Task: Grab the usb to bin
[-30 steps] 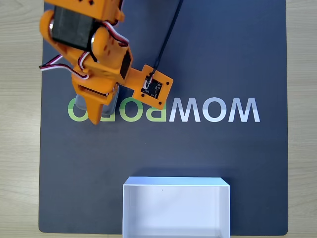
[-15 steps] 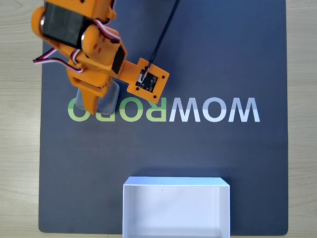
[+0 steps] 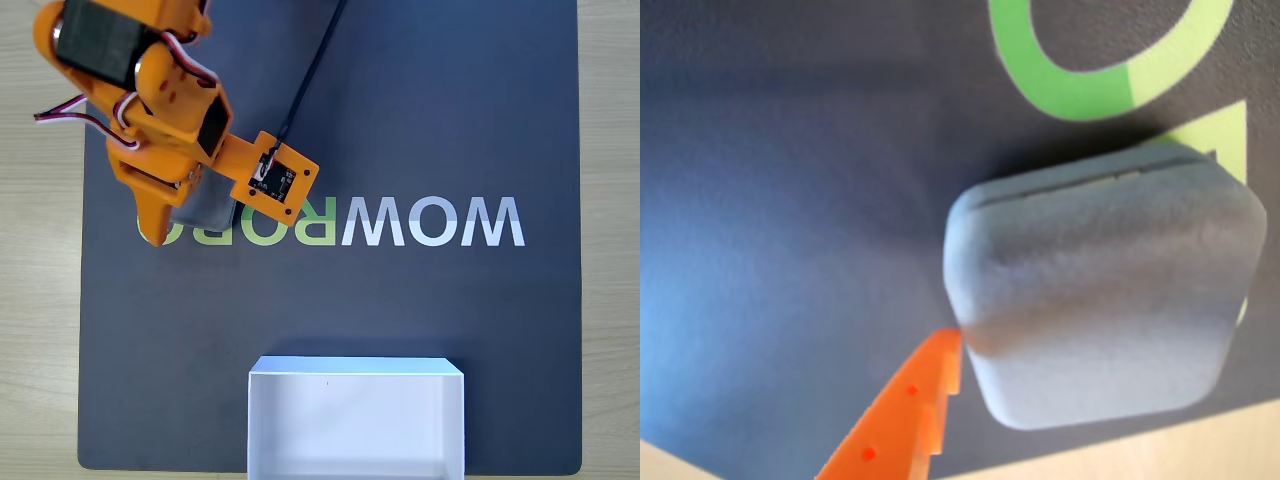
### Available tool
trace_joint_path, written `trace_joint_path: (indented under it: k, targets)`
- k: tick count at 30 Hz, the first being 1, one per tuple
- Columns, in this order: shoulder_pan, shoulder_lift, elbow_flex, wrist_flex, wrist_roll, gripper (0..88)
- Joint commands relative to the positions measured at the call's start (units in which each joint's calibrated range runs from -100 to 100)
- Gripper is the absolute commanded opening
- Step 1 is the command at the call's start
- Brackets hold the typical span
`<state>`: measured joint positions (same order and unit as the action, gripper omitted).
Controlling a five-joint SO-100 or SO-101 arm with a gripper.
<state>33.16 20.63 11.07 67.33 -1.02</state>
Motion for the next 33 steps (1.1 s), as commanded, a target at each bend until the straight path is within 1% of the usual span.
trace_joint_path:
  k: [1, 11, 24, 26, 30, 32, 33]
  targets:
    - [0.93, 1.54, -2.94, -0.24, 0.08, 40.3]
    - [0.60, 7.22, -8.63, 5.78, 0.13, 40.1]
    - [1.02, 7.73, -8.81, 5.70, -0.08, 39.4]
    - [1.10, 7.73, -8.81, 5.70, 0.02, 35.2]
    - [1.10, 7.73, -8.81, 5.17, 0.08, 19.9]
    - [1.10, 7.73, -8.81, 5.09, 0.13, 15.1]
    - [1.10, 7.65, -8.81, 5.09, 0.13, 14.1]
